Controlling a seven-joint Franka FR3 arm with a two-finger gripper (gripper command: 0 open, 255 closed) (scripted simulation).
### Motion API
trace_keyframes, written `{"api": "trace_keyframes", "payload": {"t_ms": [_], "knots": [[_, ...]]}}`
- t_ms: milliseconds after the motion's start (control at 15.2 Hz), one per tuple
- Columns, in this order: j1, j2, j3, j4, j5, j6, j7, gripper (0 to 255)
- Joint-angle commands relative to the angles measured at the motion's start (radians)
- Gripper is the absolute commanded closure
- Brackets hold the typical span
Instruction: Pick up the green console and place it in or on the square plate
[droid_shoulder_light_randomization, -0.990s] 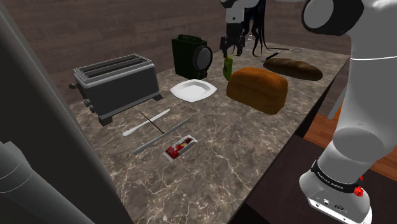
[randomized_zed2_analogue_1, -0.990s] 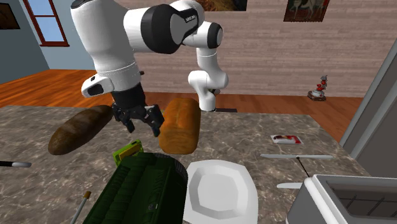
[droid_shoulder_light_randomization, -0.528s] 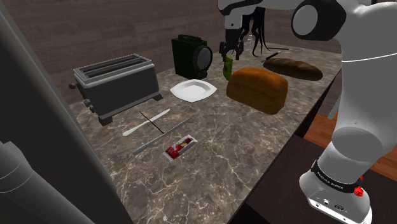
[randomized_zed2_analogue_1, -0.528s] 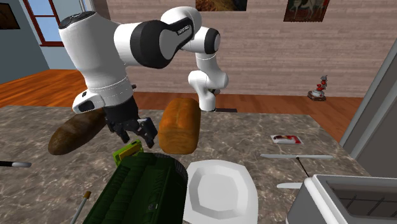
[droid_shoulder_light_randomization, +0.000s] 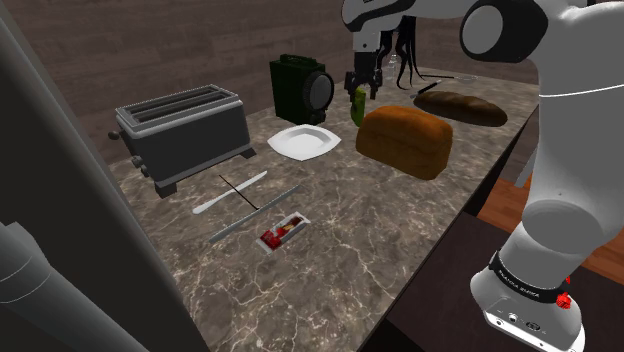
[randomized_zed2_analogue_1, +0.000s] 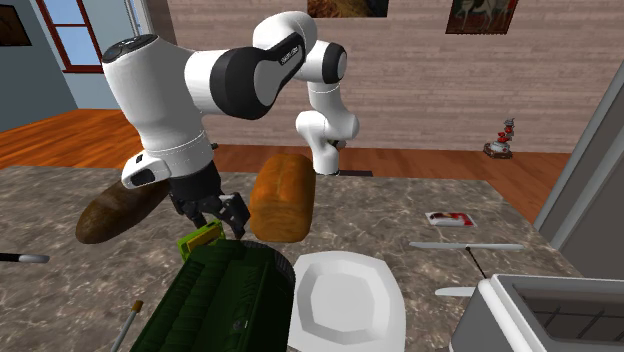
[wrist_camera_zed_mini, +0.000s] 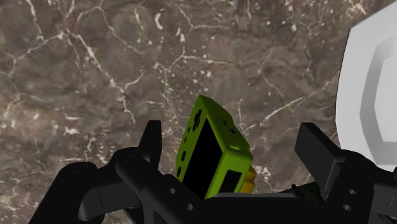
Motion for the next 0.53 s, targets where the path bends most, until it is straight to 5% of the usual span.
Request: {"api": "trace_keyframes", "payload": {"t_ms": [0, 66, 132, 462], "knots": [[0.000, 0.000, 0.000, 0.000, 0.000, 0.000, 0.000, 0], [0.000, 0.000, 0.000, 0.000, 0.000, 0.000, 0.000, 0], [0.000, 0.000, 0.000, 0.000, 0.000, 0.000, 0.000, 255], [0.000, 0.000, 0.000, 0.000, 0.000, 0.000, 0.000, 255]]}}
